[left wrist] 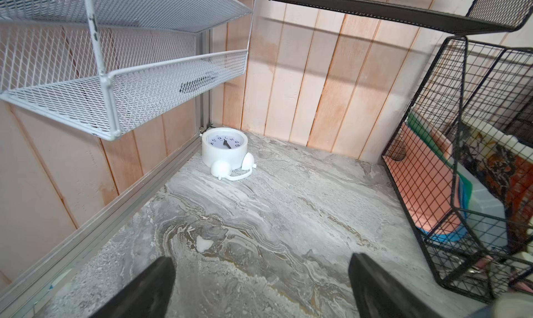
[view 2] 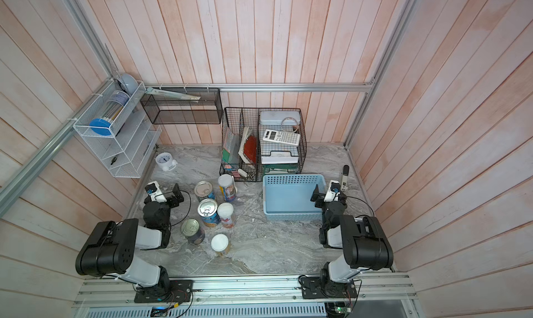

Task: Put the canned food in the basket
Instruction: Adjust the basket at the center of the board.

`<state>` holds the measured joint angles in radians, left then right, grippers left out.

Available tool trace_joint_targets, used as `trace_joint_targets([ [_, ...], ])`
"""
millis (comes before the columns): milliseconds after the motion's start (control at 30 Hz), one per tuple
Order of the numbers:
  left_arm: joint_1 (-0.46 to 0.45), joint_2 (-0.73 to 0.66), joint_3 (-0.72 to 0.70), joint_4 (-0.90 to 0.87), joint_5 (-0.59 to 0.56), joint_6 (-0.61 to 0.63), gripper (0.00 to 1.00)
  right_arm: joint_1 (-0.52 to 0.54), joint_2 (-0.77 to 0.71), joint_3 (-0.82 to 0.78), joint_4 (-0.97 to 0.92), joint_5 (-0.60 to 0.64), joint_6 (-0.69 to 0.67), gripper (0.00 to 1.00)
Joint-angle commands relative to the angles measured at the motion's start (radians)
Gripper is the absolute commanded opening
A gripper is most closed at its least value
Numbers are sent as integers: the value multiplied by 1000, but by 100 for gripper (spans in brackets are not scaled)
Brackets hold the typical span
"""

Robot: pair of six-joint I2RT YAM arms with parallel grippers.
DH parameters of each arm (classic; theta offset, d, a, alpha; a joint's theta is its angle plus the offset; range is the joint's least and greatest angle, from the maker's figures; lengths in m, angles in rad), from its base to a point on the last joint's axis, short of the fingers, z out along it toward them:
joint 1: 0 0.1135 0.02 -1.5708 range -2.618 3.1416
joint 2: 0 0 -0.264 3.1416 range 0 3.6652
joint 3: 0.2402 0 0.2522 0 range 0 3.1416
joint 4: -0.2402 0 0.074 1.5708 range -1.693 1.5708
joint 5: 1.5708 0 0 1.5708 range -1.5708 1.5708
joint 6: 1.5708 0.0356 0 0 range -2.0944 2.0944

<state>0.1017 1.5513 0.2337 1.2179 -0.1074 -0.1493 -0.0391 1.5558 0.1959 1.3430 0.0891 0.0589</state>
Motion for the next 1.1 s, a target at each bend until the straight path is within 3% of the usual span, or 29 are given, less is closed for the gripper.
trace_joint_targets([
  [0, -3, 8, 13, -4, 18, 14, 100, 0, 2, 2, 17, 13, 7, 98],
  [733, 18, 9, -3, 33, 72, 8, 100, -1, 2, 1, 18, 16, 7, 98],
  [867, 14, -50, -18, 9, 51, 6, 100, 1, -53, -8, -8, 39, 15, 98],
  [1067, -29, -259, -52, -109, -149, 2, 100, 38, -236, -11, -138, 93, -20, 98],
])
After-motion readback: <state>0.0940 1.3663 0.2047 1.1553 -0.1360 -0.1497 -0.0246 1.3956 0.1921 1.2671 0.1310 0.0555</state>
